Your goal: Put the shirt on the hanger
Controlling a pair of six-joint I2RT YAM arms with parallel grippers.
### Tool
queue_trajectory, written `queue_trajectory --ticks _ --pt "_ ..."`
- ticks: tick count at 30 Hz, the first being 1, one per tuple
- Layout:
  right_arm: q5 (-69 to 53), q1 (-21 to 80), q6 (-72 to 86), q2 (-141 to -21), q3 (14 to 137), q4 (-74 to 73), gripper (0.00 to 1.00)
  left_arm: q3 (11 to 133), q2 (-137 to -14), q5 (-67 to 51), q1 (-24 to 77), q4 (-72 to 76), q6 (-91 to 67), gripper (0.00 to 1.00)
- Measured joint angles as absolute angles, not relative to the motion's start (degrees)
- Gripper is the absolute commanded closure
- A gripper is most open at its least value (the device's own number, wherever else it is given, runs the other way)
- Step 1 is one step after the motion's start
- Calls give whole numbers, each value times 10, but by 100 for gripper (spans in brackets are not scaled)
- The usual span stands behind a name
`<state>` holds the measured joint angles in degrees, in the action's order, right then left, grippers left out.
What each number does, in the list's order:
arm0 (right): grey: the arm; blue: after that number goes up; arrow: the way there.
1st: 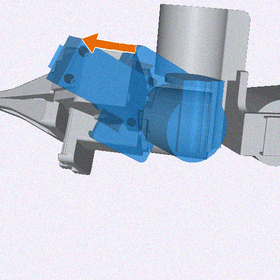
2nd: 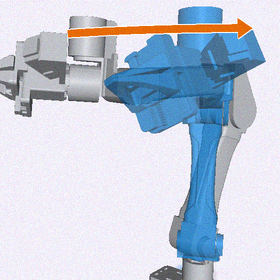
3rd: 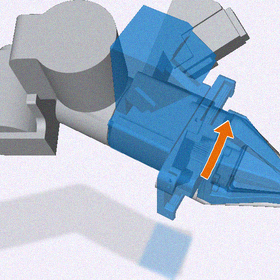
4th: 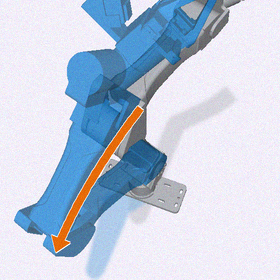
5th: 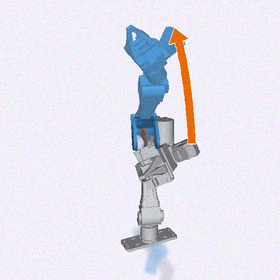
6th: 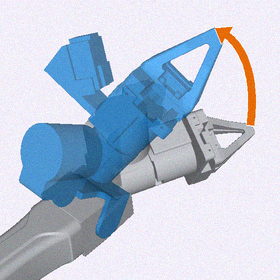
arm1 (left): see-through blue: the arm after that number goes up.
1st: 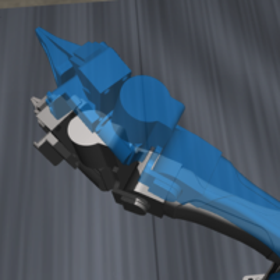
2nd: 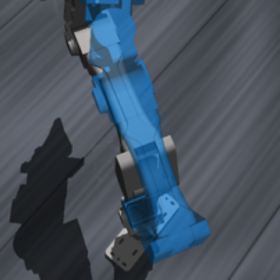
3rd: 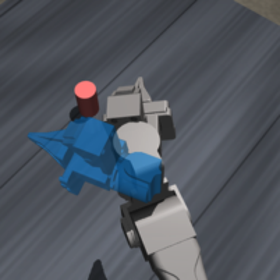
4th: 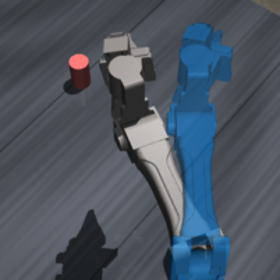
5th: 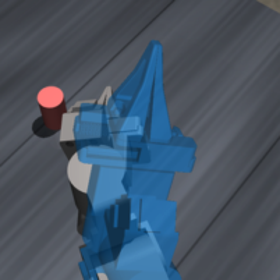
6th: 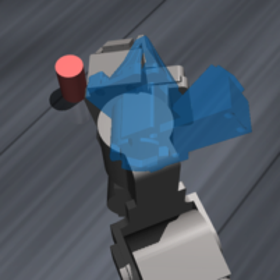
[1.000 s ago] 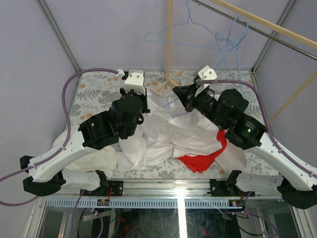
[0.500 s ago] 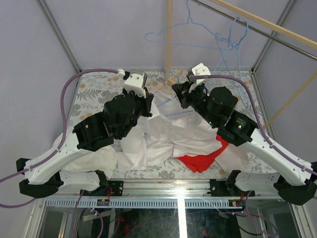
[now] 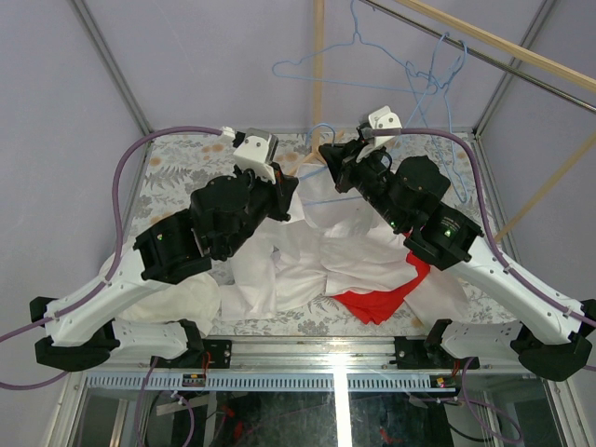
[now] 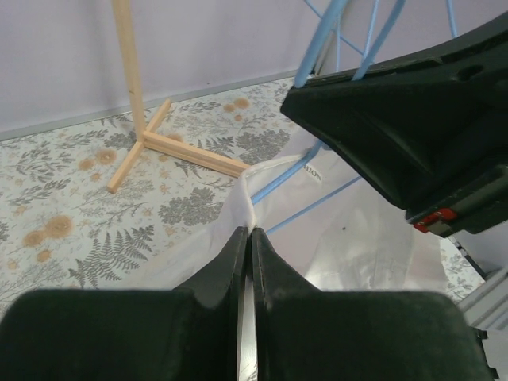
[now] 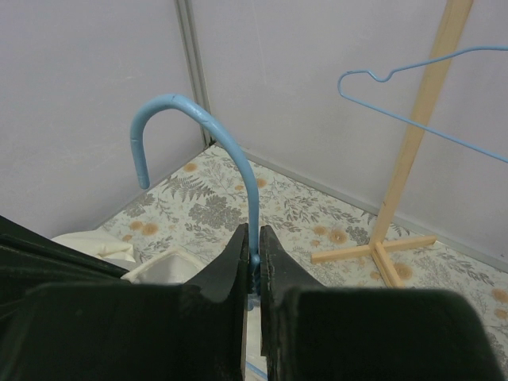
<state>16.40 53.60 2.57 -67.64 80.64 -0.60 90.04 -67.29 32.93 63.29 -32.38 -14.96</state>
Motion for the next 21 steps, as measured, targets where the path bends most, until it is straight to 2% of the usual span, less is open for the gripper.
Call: queue_trajectory --ticks 17,21 --pt "173 536 15 -674 827 -4 100 872 -627 258 637 -280 -145 100" --pt "174 536 14 -674 828 -4 100 868 -621 239 637 -278 -143 92"
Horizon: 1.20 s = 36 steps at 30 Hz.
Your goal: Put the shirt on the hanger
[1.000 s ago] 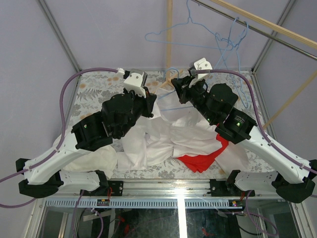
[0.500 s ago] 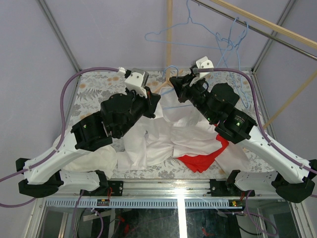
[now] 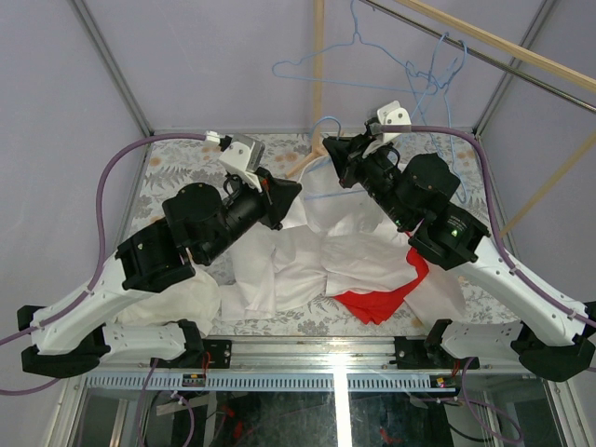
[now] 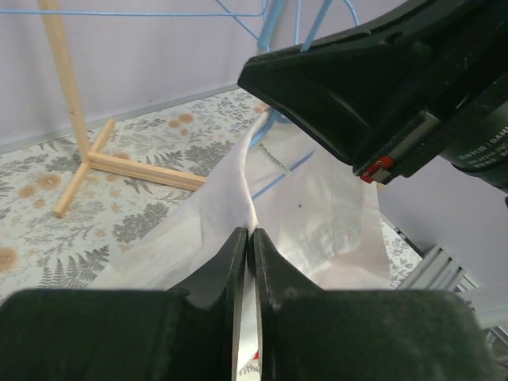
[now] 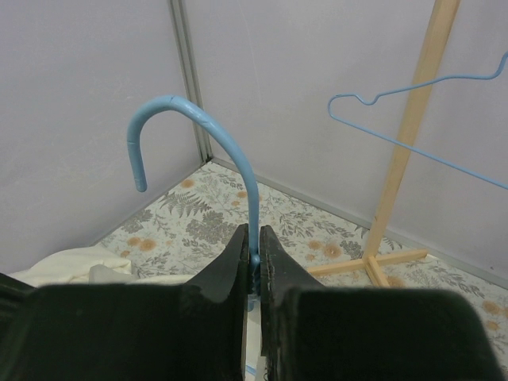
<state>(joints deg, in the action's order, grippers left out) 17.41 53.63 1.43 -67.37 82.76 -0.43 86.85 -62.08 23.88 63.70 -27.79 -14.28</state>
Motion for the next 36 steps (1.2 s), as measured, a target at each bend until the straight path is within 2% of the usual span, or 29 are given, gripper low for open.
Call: queue_trajectory --ticks 2,3,6,8,11,20,26,36 --pt "174 536 14 -674 828 -4 100 868 -623 223 637 -277 -142 89" --pt "175 536 13 -674 828 -4 100 868 -626 215 637 -277 -141 84" --pt "176 536 13 -674 830 -5 100 869 -637 190 637 -274 -138 54" --pt "176 536 13 -673 831 -5 100 872 -646 170 637 -271 -131 38" --pt "180 536 11 -673 831 -6 100 872 -652 154 637 -270 -119 28" --pt "174 536 8 -641 831 -15 100 917 -624 190 637 -302 -3 20" --pt "155 536 9 -598 831 -24 100 945 -597 186 637 -337 91 20" --pt "63 536 15 -551 831 -74 100 958 -608 87 637 -406 130 24"
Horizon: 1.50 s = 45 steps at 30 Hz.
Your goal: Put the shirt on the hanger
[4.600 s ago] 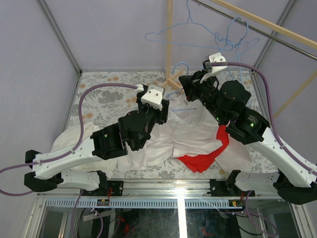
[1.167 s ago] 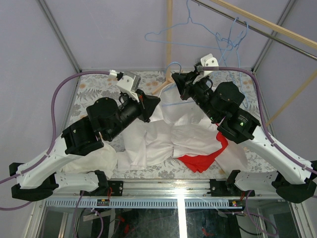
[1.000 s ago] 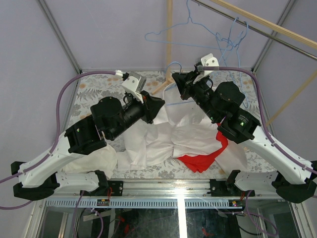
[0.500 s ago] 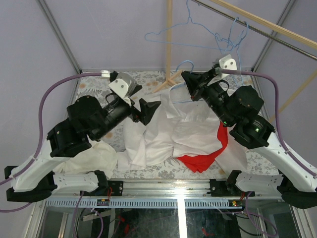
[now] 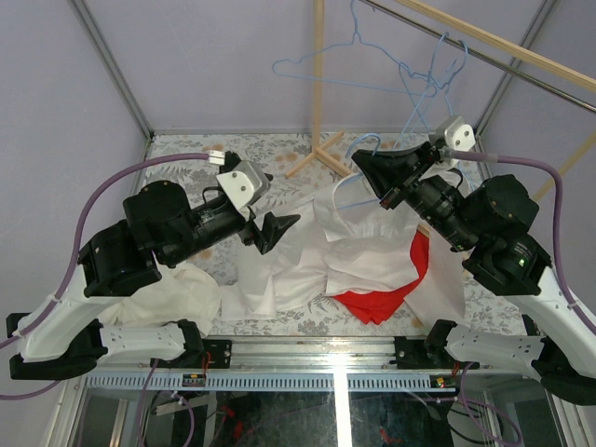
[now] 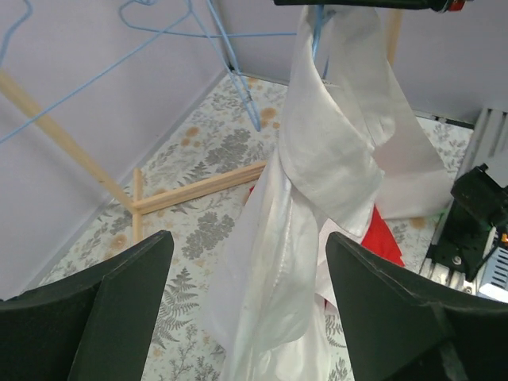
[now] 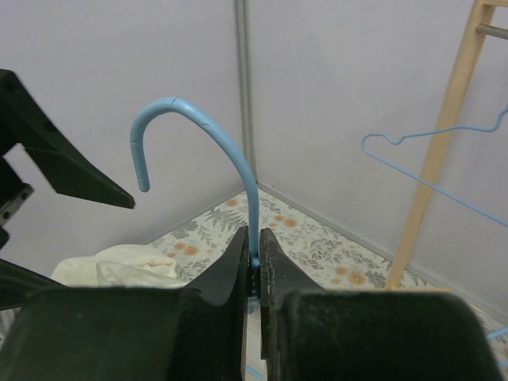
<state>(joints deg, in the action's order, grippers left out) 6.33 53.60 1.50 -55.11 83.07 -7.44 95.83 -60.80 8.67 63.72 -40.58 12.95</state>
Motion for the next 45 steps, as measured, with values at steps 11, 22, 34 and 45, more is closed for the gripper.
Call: queue_trajectory --ticks 11,22,34,45 --pt "3 536 28 -539 831 -107 100 952 -636 30 638 -436 133 37" --pt "-8 536 51 -539 831 -116 100 949 -662 -8 638 -442 136 53" --pt "-6 536 68 -540 831 -117 97 935 -667 -27 640 -442 136 100" --pt "-46 536 23 -529 833 -160 51 893 -606 -23 640 -443 129 100"
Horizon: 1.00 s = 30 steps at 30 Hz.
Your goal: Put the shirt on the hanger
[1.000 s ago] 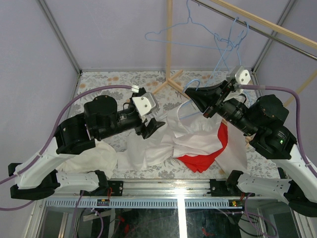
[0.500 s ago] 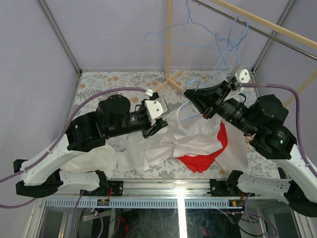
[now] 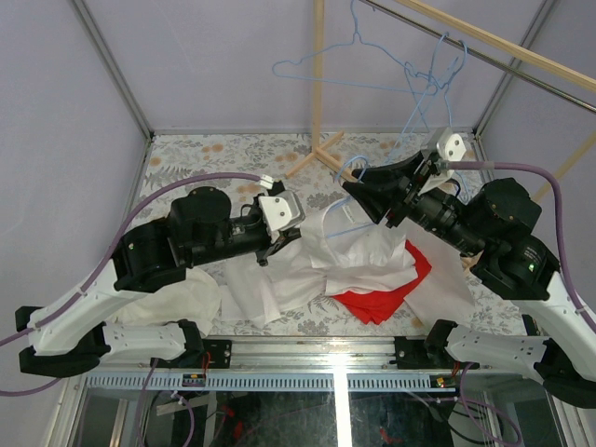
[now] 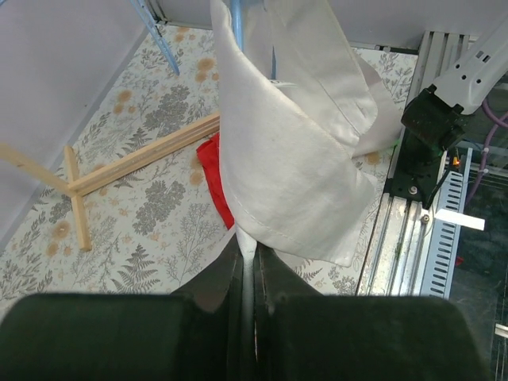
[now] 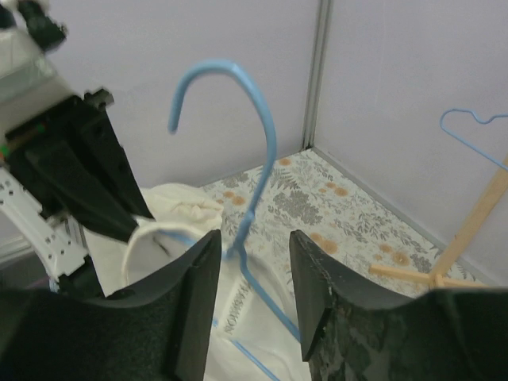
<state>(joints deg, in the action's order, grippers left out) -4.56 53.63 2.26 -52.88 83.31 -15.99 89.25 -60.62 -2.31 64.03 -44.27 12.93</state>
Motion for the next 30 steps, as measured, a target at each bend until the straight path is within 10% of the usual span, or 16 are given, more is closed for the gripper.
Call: queue_trajectory --ticks 17,30 --pt "-176 536 -123 -463 898 -426 23 844 -472 -79 640 -443 98 100" --pt "-192 536 -166 -489 1010 -514 23 886 -450 -135 640 -462 95 100"
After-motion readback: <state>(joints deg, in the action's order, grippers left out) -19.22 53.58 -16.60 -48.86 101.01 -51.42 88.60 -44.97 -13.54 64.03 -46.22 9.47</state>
